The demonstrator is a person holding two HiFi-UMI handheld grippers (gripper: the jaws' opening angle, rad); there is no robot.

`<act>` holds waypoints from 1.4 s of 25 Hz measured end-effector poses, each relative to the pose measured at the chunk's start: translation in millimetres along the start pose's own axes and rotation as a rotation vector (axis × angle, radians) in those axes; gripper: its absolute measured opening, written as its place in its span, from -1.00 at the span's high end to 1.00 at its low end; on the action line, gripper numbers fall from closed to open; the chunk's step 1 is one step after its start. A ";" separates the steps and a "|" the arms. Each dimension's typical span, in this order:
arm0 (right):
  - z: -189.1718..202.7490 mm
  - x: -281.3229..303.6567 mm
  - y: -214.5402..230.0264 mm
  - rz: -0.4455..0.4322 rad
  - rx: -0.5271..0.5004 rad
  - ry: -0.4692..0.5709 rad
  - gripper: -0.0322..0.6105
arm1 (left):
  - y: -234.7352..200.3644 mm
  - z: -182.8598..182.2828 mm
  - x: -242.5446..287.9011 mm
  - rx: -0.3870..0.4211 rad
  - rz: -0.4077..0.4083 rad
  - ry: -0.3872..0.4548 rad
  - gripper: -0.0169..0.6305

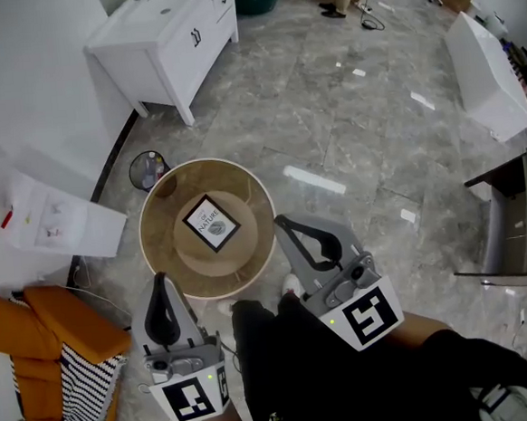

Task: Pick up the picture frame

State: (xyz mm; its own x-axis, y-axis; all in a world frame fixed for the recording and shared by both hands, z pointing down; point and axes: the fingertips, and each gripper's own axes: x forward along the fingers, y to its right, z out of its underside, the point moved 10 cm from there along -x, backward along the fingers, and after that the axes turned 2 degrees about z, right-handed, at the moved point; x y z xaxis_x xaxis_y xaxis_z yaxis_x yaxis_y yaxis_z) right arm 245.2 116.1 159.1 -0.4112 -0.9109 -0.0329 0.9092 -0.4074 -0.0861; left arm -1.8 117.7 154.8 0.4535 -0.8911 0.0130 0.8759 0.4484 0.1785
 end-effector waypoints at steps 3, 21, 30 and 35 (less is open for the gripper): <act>3.2 9.8 -3.5 -0.018 -0.001 0.001 0.91 | -5.3 2.2 1.2 0.021 -0.010 -0.006 0.91; -5.6 105.7 -43.8 0.047 0.010 0.006 0.91 | -105.4 8.8 45.2 0.035 0.079 0.010 0.91; -2.0 147.8 -80.5 0.096 0.009 0.006 0.90 | -157.5 23.3 54.7 0.021 0.137 0.035 0.91; 3.3 164.3 -88.0 0.132 0.003 0.012 0.90 | -163.2 33.4 64.8 0.010 0.175 0.064 0.91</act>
State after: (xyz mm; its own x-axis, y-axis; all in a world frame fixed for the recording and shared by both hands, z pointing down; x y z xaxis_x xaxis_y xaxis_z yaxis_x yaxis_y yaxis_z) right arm 97.8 2.1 164.6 -0.2892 -0.9556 -0.0561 0.9555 -0.2846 -0.0773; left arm -120.8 -15.5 159.3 0.6086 -0.7933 -0.0175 0.7812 0.5951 0.1887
